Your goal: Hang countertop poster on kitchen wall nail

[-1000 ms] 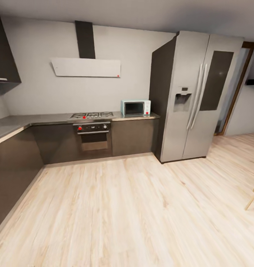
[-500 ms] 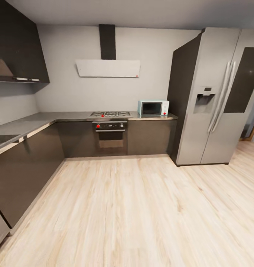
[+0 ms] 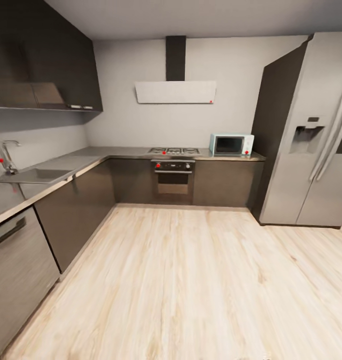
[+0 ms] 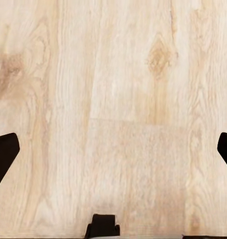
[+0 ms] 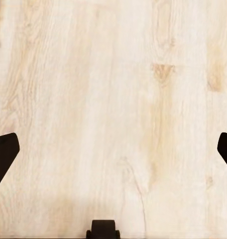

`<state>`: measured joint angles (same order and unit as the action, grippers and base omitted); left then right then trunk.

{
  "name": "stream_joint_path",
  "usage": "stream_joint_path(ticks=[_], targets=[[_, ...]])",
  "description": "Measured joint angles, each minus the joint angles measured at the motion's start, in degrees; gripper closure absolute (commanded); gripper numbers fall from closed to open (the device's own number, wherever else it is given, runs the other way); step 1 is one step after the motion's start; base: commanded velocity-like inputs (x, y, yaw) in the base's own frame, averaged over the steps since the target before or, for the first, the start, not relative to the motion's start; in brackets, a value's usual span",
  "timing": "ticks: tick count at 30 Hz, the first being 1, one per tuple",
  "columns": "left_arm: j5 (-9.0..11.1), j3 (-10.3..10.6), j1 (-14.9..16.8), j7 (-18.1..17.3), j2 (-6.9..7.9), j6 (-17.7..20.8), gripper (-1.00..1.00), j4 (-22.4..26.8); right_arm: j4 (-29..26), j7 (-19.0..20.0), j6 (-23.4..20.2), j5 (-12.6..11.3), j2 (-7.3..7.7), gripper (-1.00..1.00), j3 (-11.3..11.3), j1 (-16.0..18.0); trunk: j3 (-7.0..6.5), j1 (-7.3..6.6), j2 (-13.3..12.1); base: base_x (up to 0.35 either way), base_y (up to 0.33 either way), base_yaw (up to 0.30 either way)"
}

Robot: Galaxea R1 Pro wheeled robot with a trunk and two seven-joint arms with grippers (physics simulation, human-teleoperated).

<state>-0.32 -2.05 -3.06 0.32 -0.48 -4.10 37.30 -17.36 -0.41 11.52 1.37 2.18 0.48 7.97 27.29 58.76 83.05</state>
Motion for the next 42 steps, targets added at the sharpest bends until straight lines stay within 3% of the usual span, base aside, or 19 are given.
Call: stream_joint_path(ticks=[12, 17, 24, 42], targets=[[0.3, -0.5, 0.0, 0.0, 0.61, -0.1, -1.0, 0.0, 0.0, -0.1, 0.0, 0.1, 0.0, -1.0, 0.0, 0.0, 0.34, -0.01, 0.0, -0.295, 0.014, 0.276], [0.4, -4.2, 0.0, -0.1, 0.66, 0.0, -1.0, 0.0, 0.0, -0.1, 0.0, 0.1, -0.02, -1.0, 0.0, 0.0, 0.48, -0.03, 0.0, -0.056, 0.001, 0.276], [0.4, -7.0, 0.0, -0.2, 0.66, 0.0, -1.0, 0.0, 0.0, -0.1, 0.0, 0.1, 0.0, -1.0, 0.0, 0.0, 0.67, -0.04, 0.0, 0.043, 0.077, 0.266], [0.4, -7.8, 0.0, -0.3, 0.66, 0.0, -1.0, 0.0, 0.1, 0.3, -0.2, 0.0, 0.5, -1.0, -0.1, 0.0, 0.77, -0.04, 0.0, 0.127, 0.258, 0.051]])
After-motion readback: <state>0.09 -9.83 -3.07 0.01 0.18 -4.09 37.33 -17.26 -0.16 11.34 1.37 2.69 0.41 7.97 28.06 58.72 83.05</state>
